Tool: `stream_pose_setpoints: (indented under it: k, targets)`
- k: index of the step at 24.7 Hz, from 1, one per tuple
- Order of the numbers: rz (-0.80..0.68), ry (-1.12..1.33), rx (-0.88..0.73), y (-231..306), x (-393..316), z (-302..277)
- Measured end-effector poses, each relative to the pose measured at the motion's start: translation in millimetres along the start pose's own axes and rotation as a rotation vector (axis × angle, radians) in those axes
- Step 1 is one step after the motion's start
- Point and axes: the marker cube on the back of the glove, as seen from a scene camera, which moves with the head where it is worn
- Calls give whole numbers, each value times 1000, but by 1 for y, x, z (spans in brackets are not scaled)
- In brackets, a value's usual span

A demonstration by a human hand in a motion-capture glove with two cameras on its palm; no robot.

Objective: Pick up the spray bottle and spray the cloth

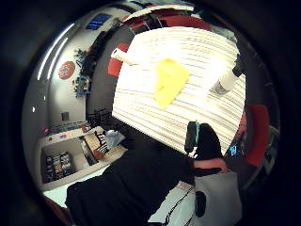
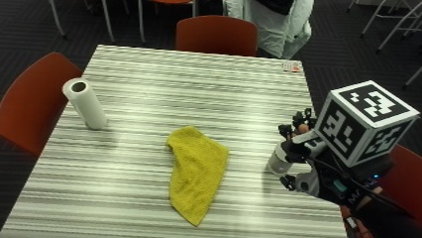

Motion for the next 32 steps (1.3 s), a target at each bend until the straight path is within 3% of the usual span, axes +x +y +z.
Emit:
stream_pose_setpoints:
  k: [19, 32]
  targets:
    - [2, -13, 0, 1, 0, 2]
    - [91, -388, 87, 15, 27, 16]
